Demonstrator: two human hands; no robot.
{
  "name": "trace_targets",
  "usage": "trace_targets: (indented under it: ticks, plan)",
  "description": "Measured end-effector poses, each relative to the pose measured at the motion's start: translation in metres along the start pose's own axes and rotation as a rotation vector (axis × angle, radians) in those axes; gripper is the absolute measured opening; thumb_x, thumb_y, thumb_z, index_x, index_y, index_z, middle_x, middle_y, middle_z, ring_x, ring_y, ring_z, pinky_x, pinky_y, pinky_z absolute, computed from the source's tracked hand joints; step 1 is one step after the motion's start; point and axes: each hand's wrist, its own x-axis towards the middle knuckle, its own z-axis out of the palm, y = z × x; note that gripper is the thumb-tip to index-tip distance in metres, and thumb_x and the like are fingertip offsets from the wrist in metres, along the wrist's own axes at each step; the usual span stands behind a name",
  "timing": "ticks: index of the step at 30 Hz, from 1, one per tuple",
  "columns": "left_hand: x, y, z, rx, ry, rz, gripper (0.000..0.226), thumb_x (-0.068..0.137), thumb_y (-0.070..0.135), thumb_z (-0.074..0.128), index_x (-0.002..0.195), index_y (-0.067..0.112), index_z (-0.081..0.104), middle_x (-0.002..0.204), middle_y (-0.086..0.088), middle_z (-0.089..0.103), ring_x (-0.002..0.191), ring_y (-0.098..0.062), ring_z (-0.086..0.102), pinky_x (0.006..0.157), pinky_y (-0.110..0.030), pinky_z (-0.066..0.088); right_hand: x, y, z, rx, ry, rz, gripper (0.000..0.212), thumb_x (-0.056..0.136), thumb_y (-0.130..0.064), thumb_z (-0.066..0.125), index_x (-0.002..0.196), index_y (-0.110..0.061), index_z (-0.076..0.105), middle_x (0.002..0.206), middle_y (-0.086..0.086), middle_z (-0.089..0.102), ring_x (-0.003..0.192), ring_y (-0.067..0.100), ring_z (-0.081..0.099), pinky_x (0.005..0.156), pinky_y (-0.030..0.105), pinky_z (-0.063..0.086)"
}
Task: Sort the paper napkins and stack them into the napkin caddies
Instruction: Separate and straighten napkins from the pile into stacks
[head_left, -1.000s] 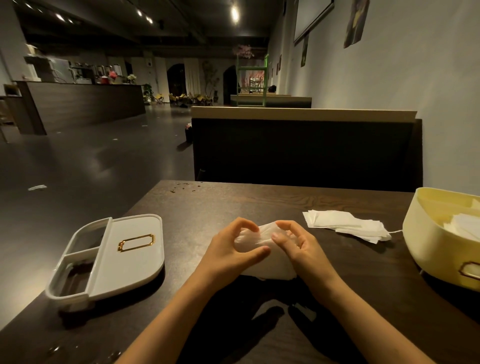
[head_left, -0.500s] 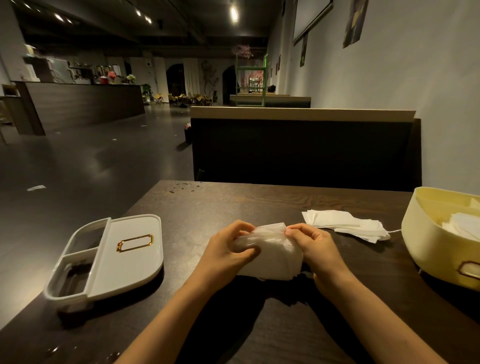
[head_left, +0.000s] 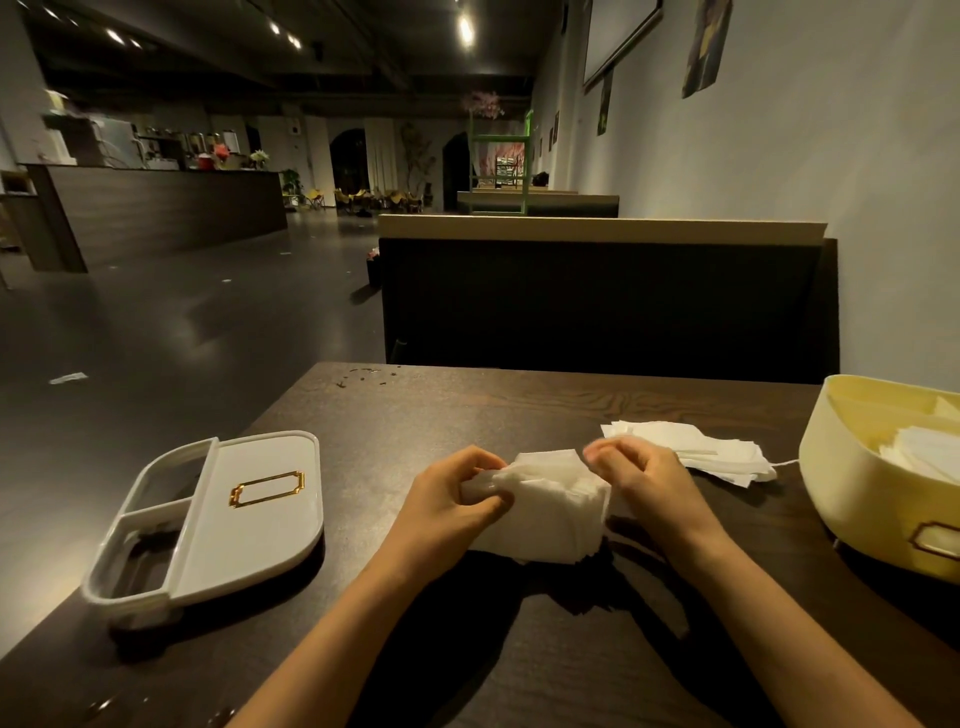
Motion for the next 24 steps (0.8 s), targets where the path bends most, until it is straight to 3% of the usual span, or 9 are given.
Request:
trace_targets:
  ticks: [2, 4, 7, 10, 12, 14, 17, 20, 24]
  plan:
    - [-0.001, 0.003, 0.000, -0.002, -0.022, 0.006, 0.014, 0.084, 0.013, 0.068, 0.096, 0.020, 0.065, 0.096, -0.002, 0.066, 0.090, -0.015, 0.063, 0.075, -0.029, 0.056, -0.004, -0.007, -0.002, -0.034, -0.096, -0.078, 0.058, 0.071, -0.056, 0.063, 0.122, -0.031, 0.053, 0.118, -0.016, 0.051, 0.113, 0.005, 0.048, 0.092, 0.029, 0.044]
    - [-0.002, 0.007, 0.000, -0.037, -0.060, 0.020, 0.014, 0.083, 0.012, 0.069, 0.093, 0.021, 0.064, 0.095, -0.002, 0.066, 0.088, -0.014, 0.063, 0.073, -0.029, 0.056, -0.008, -0.014, 0.001, -0.137, -0.220, -0.160, 0.077, 0.069, -0.046, 0.075, 0.136, -0.030, 0.041, 0.124, -0.016, 0.043, 0.115, 0.003, 0.044, 0.097, 0.025, 0.041]
    - [-0.003, 0.012, -0.001, -0.127, -0.075, 0.017, 0.019, 0.076, 0.019, 0.072, 0.094, 0.019, 0.064, 0.092, -0.004, 0.066, 0.083, -0.013, 0.064, 0.072, -0.033, 0.056, -0.011, -0.017, 0.008, -0.331, -0.296, -0.285, 0.043, 0.072, -0.023, 0.074, 0.114, -0.022, 0.061, 0.098, -0.006, 0.063, 0.090, 0.011, 0.060, 0.076, 0.023, 0.049]
    - [-0.004, 0.015, -0.002, -0.269, -0.029, -0.074, 0.033, 0.074, 0.020, 0.077, 0.103, 0.017, 0.063, 0.096, -0.009, 0.065, 0.087, -0.021, 0.065, 0.072, -0.039, 0.059, -0.009, -0.014, 0.005, -0.305, -0.254, -0.259, 0.011, 0.074, -0.017, 0.070, 0.082, -0.023, 0.065, 0.073, -0.006, 0.063, 0.068, 0.006, 0.057, 0.059, 0.019, 0.042]
    - [-0.004, 0.014, -0.003, -0.379, 0.002, -0.134, 0.046, 0.065, 0.025, 0.079, 0.108, 0.016, 0.062, 0.102, -0.015, 0.064, 0.088, -0.026, 0.064, 0.070, -0.039, 0.059, -0.008, -0.013, 0.003, -0.155, -0.267, -0.201, 0.009, 0.076, -0.016, 0.072, 0.079, -0.021, 0.066, 0.070, -0.007, 0.064, 0.064, 0.003, 0.057, 0.061, 0.021, 0.045]
    - [-0.002, 0.015, -0.004, -0.638, 0.015, -0.237, 0.062, 0.061, 0.027, 0.080, 0.116, 0.012, 0.058, 0.109, -0.018, 0.062, 0.093, -0.027, 0.064, 0.070, -0.036, 0.059, -0.009, -0.014, 0.002, 0.085, -0.279, -0.109, 0.009, 0.078, -0.013, 0.072, 0.086, -0.011, 0.068, 0.078, 0.004, 0.067, 0.070, 0.012, 0.061, 0.064, 0.029, 0.049]
    - [-0.001, 0.015, -0.001, -1.082, -0.086, -0.411, 0.096, 0.043, 0.043, 0.090, 0.124, 0.007, 0.053, 0.118, -0.021, 0.064, 0.105, -0.031, 0.064, 0.088, -0.043, 0.055, -0.014, -0.019, 0.002, 0.516, -0.310, 0.070, 0.021, 0.079, -0.007, 0.067, 0.099, 0.000, 0.065, 0.087, 0.012, 0.066, 0.076, 0.022, 0.062, 0.065, 0.031, 0.053]
    - [-0.006, 0.018, 0.005, -1.185, -0.315, -0.458, 0.113, 0.043, 0.061, 0.084, 0.134, 0.006, 0.045, 0.129, -0.021, 0.058, 0.120, -0.033, 0.055, 0.102, -0.047, 0.045, -0.015, -0.025, 0.009, 0.725, -0.331, 0.195, 0.033, 0.075, -0.011, 0.068, 0.106, 0.000, 0.064, 0.092, 0.013, 0.068, 0.076, 0.022, 0.065, 0.062, 0.029, 0.056]
    - [-0.010, 0.028, 0.014, -1.195, -0.400, -0.383, 0.103, 0.050, 0.060, 0.081, 0.131, 0.007, 0.045, 0.130, -0.021, 0.056, 0.121, -0.034, 0.054, 0.094, -0.042, 0.051, -0.017, -0.025, 0.018, 0.724, -0.265, 0.304, 0.023, 0.083, -0.009, 0.064, 0.105, -0.001, 0.065, 0.086, 0.012, 0.071, 0.065, 0.018, 0.067, 0.053, 0.026, 0.054]
